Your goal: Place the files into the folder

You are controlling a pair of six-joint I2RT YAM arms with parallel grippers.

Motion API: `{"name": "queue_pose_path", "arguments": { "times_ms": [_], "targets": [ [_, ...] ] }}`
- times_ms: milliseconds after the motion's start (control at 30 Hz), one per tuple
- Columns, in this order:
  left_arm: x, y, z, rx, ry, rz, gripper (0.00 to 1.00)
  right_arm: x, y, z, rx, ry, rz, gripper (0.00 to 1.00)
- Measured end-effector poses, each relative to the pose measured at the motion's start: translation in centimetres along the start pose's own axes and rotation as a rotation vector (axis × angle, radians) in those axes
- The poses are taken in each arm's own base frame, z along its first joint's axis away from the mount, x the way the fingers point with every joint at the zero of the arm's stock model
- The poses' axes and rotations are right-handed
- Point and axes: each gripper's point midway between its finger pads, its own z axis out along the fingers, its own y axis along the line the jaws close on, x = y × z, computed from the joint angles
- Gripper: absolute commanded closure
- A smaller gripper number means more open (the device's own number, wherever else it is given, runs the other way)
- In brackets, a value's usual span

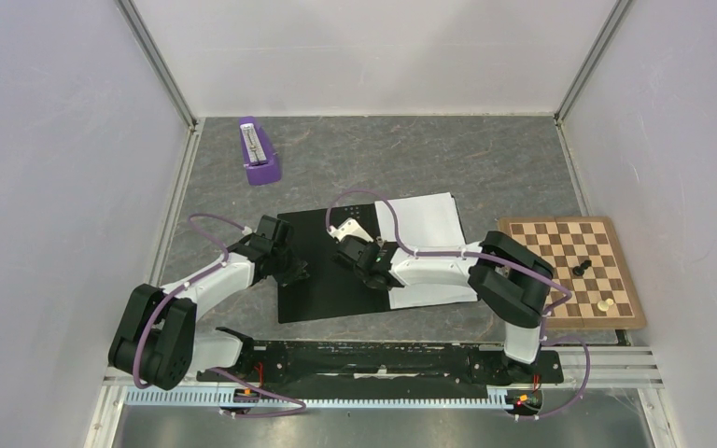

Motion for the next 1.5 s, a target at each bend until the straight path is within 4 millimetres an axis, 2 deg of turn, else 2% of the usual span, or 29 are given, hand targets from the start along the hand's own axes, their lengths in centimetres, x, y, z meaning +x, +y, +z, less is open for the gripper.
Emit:
{"name": "queue_pose_path", "arguments": {
  "times_ms": [200,600,867,1133,1233,1333,1500],
  "targets": [
    [0.0,-0.2,0.1,0.001,-0.009,0.011,0.98,0.0,0.3,0.2,-0.019,0.036,-0.056,1.0],
    [-0.1,-1.2,0.5,0.033,-0.025,0.034,0.98,-2.4,1.6,0.9,-0.07,-0.007,-0.051,1.0],
    [0.0,-1.4,0.4,0.033,-0.017,0.036,0.98,-3.0,1.4,0.0,-0.112,-0.015,0.031,0.91],
    [0.1,-1.2,-0.3,-0.005,0.008,0.075,0.98,-4.4,2.5,-1.0,-0.19,-0.009,0.105,0.82],
    [-0.2,-1.8,-0.8,0.0,0.007,0.099,0.98,-4.8,2.1,-1.1,-0.179,-0.014,0.128,0.78],
    [-0.9,-2.7,-1.4,0.014,-0.004,0.122,0.97,-5.3,0.8,-0.8,-0.14,-0.018,0.158,0.72],
    [-1.7,-3.9,-2.2,0.029,-0.02,0.149,0.87,-6.4,-1.3,-0.4,-0.077,-0.033,0.196,0.67]
  ]
}}
